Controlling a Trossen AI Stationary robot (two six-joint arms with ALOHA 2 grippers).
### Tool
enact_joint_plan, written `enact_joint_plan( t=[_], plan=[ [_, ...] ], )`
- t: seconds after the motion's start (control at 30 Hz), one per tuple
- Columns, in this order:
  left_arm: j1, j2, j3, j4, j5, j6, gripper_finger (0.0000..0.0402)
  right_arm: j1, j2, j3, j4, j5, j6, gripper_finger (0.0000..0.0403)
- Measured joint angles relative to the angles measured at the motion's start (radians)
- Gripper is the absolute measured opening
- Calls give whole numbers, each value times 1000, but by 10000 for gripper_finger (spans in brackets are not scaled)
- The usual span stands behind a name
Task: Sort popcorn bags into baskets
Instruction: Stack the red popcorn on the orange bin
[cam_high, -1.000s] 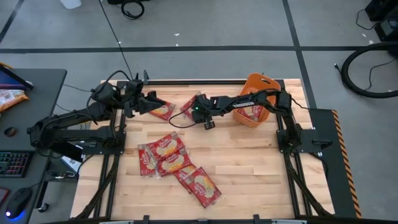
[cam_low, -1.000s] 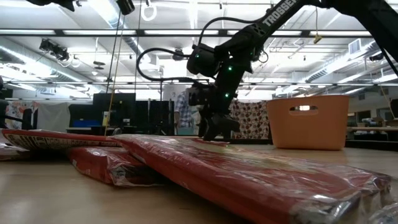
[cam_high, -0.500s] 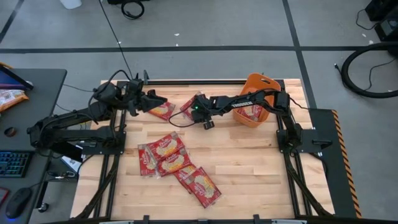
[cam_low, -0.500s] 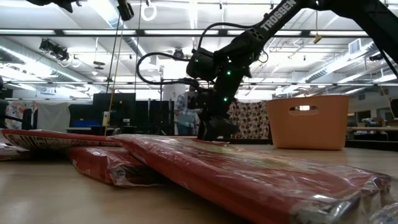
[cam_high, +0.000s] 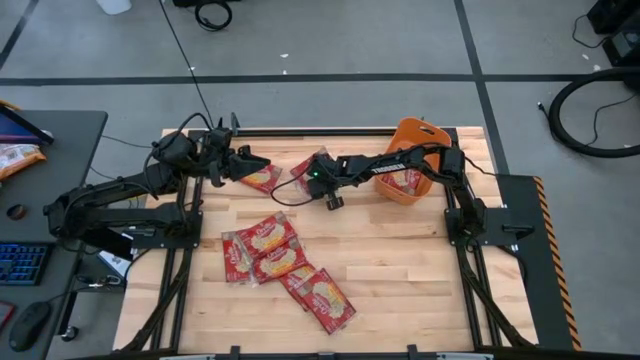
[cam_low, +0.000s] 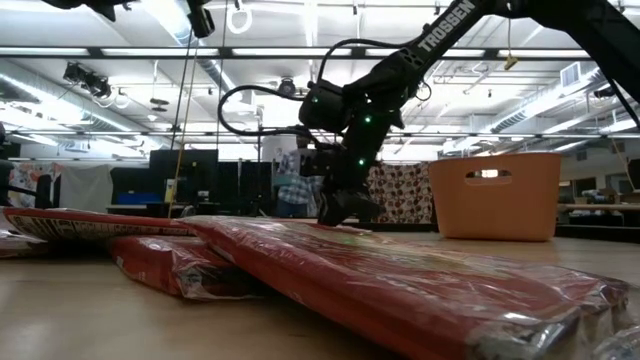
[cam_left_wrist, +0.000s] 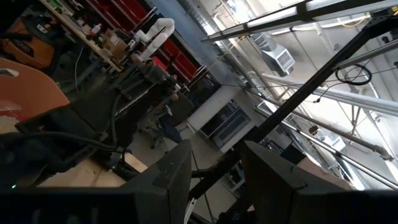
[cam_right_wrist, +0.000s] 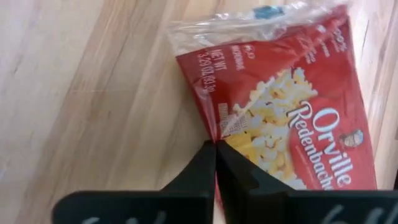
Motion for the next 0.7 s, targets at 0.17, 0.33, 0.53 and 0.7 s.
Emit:
enact_joint_plan(
  t=[0.17,0.33,0.53,0.7],
  plan=[
    [0,0,0,-43,0,15,146,11,-23,-3,-46,26,42,13],
    [0,0,0,-70,0,34,146,10,-98,-3,-125,36,112,6],
    [1,0,0,-131,-5,129,146,10,-222,-3,-214,56,242,4],
    [2,0,0,-251,-67,243,146,11,-309,-3,-227,42,281,4]
  ],
)
